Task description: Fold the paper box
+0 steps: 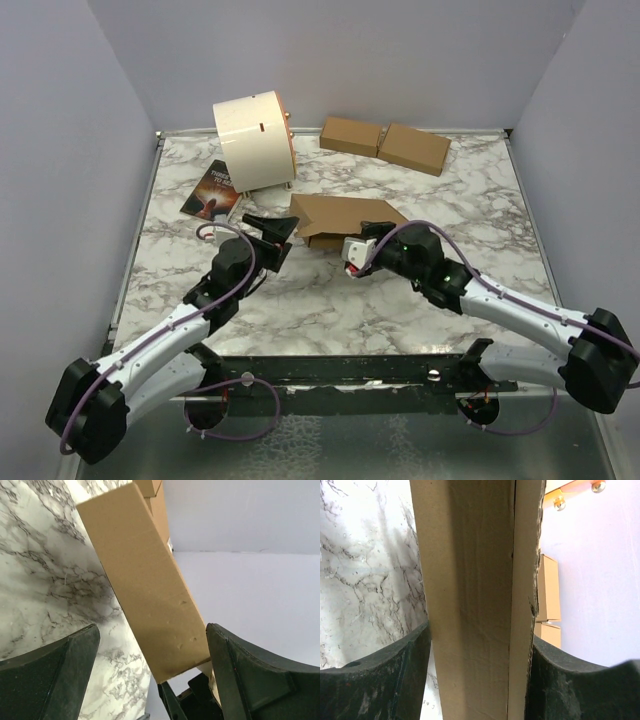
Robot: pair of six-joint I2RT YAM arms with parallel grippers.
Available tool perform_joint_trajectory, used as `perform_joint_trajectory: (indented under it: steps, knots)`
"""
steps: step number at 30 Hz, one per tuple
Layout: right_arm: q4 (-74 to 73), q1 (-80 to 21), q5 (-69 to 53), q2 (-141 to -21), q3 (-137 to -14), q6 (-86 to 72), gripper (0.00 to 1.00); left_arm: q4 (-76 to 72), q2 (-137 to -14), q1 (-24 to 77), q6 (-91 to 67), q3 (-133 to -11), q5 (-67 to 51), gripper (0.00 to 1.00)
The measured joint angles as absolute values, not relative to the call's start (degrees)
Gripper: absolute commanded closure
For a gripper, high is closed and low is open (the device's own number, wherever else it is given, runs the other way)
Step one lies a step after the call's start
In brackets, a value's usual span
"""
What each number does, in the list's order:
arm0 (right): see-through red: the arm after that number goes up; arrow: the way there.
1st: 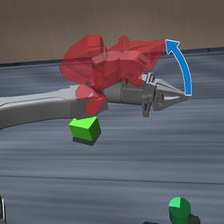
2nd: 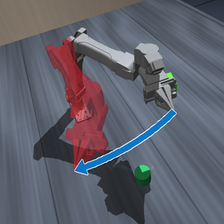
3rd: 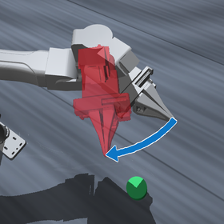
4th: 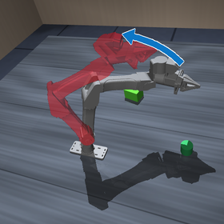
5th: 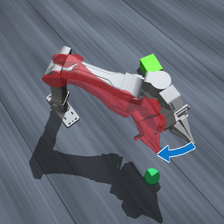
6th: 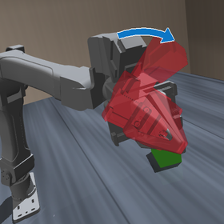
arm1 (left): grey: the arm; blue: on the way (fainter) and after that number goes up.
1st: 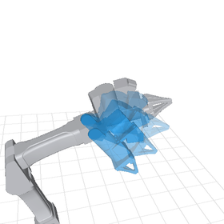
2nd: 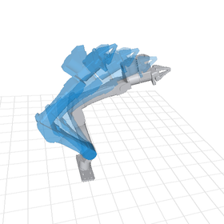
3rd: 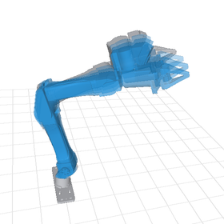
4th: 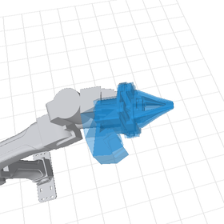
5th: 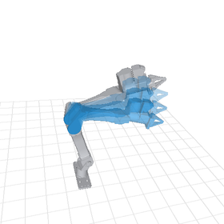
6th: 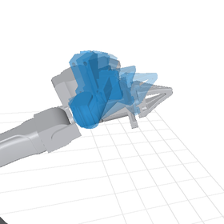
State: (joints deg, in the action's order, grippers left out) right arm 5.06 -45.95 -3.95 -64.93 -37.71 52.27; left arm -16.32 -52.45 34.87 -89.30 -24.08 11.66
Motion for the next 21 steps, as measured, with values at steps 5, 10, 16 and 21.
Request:
perform_joint_trajectory:
  steps: [5,10,16,21]
  knots:
    - [1.5,-45.6,-4.1,-63.9,-38.9,51.7,0.48,-9.9,-47.0,34.1,-83.0,-24.4,15.1,0.10]
    - [-2.2,-45.3,-4.8,-62.8,-40.4,50.8,0.48,-2.0,-43.2,33.4,-74.4,-28.5,19.6,0.10]
    - [-6.7,-44.1,-6.9,-62.3,-42.6,48.4,0.48,3.9,-37.2,33.3,-62.0,-34.0,25.6,0.11]
    - [-12.0,-42.4,-9.9,-62.4,-47.4,45.1,0.48,5.3,-32.6,33.3,-51.5,-35.1,28.1,0.11]
